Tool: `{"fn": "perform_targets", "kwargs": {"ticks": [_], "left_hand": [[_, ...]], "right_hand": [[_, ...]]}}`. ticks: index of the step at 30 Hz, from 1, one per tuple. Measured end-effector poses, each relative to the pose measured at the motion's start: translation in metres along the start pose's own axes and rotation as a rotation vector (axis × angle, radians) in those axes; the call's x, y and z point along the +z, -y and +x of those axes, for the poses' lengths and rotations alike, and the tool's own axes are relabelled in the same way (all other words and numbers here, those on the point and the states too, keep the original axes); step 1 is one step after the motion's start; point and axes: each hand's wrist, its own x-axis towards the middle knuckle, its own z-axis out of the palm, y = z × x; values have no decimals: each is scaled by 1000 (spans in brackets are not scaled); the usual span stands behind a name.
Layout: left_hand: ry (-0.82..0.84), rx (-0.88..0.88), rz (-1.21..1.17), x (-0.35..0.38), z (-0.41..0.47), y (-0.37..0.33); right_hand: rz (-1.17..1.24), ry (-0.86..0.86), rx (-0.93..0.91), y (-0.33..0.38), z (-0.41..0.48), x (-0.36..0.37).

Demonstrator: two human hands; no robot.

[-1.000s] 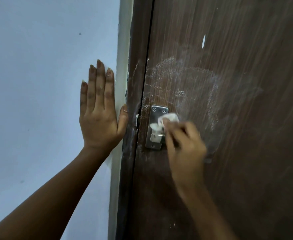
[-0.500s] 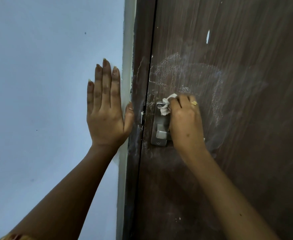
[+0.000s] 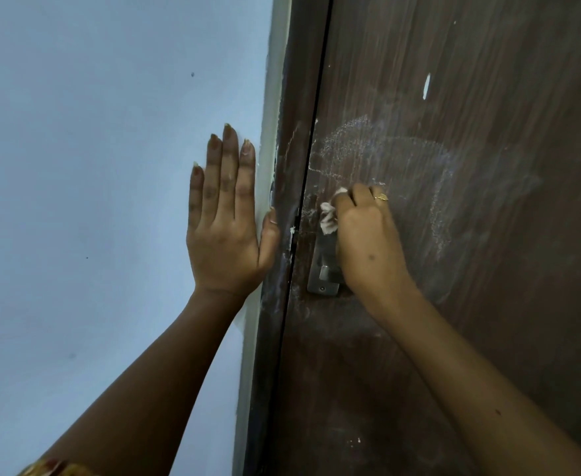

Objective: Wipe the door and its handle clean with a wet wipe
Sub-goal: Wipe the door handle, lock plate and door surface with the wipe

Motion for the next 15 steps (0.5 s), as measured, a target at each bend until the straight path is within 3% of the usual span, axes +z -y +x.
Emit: {"fn": "perform_targets", "kwargs": {"ticks": [3, 5, 12, 15], "left_hand": [[3, -2, -2, -1, -1, 0], [3, -5, -7, -1, -1, 0], [8, -4, -18, -2, 0, 0], [1, -2, -25, -2, -1, 0]], "right_hand": [[-17, -149, -203, 5, -4, 13], [-86, -115, -286, 8, -12, 19], [-478, 111, -224, 46, -42, 38], [-668, 62, -303, 39, -52, 42]]}}
